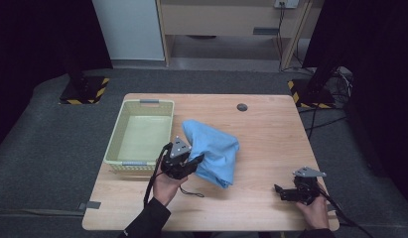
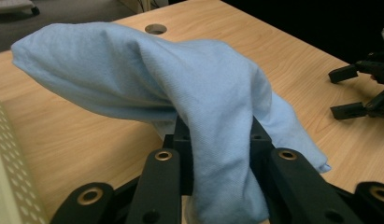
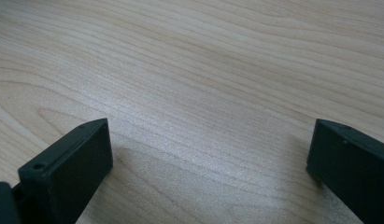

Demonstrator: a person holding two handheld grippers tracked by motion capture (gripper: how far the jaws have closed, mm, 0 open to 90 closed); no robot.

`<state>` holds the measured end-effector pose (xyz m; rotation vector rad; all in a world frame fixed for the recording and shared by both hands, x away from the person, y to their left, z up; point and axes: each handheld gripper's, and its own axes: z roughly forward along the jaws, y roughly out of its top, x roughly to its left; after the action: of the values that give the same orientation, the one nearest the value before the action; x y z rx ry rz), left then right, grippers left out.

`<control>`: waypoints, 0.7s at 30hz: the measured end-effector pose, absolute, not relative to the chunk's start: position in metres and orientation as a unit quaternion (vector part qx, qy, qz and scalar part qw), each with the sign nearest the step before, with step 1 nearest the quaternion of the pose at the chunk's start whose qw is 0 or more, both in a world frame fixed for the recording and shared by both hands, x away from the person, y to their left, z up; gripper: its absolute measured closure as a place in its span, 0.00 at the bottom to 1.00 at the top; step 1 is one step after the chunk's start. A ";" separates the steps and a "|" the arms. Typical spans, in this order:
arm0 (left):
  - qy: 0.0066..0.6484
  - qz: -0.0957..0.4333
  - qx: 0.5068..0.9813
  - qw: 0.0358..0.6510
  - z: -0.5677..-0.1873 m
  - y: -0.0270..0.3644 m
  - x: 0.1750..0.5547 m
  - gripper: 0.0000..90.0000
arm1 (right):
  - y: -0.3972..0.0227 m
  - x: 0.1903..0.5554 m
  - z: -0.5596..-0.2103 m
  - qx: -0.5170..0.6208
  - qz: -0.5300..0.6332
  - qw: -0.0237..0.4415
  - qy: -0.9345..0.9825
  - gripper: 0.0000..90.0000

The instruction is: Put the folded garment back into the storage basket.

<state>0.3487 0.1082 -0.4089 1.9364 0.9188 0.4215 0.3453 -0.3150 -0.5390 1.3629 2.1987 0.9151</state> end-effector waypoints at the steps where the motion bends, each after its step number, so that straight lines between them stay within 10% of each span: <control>1: 0.371 0.172 0.787 0.462 -0.406 0.110 0.348 0.82 | -0.315 0.345 -0.539 0.488 0.327 0.197 0.785 0.00; 21: 0.368 0.211 0.761 0.490 -0.376 0.165 0.333 0.81 | -0.315 0.345 -0.539 0.487 0.327 0.198 0.785 0.00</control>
<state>0.3329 0.1646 -0.3756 1.8489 0.8944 0.5122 0.3453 -0.3150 -0.5390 1.3627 2.1985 0.9152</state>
